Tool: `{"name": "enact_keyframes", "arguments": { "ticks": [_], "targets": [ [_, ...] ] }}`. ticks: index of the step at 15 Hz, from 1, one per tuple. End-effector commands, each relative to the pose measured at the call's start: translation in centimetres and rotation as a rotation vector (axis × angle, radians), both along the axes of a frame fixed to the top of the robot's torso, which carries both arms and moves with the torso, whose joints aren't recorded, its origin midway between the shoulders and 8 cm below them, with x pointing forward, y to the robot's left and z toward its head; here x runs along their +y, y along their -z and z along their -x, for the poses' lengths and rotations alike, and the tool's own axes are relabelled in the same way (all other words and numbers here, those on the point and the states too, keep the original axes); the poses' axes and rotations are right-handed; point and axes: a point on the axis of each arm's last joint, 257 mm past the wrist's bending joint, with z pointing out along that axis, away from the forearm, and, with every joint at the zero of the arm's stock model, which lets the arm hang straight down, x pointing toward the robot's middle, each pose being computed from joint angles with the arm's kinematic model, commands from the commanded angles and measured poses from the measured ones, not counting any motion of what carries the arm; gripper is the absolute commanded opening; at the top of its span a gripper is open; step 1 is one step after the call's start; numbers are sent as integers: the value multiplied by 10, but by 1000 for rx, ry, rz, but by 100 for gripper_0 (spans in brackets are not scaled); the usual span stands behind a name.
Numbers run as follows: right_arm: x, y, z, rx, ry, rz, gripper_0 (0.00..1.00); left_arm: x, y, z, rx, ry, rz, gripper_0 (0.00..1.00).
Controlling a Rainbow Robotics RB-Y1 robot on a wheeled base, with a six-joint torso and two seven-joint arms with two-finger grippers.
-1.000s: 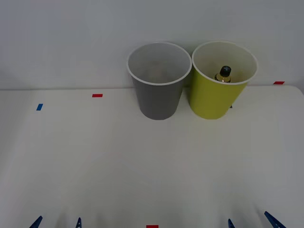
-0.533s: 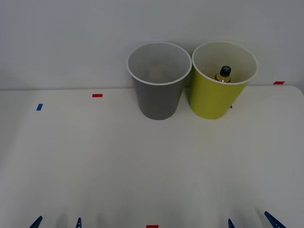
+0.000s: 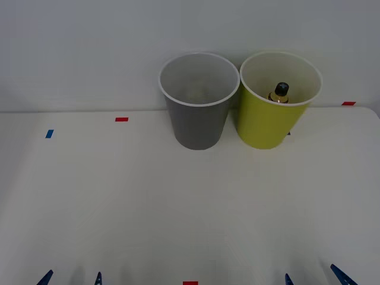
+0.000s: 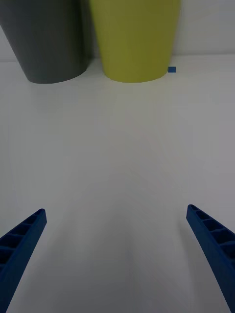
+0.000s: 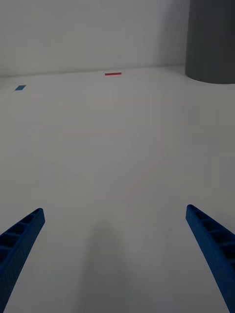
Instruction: Put cans in the gray bin and PET bottles in the light green bin.
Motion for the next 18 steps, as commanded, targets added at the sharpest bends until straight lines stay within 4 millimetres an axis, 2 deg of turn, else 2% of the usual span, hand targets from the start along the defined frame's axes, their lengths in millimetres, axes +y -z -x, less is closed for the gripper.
{"name": "enact_keyframes", "arguments": {
  "ticks": [1, 18],
  "targets": [
    [0, 0, 0, 0, 0, 0, 100, 0, 0, 0, 0, 0, 0, 100],
    [0, 0, 0, 0, 0, 0, 100, 0, 0, 0, 0, 0, 0, 100]
  ]
}}
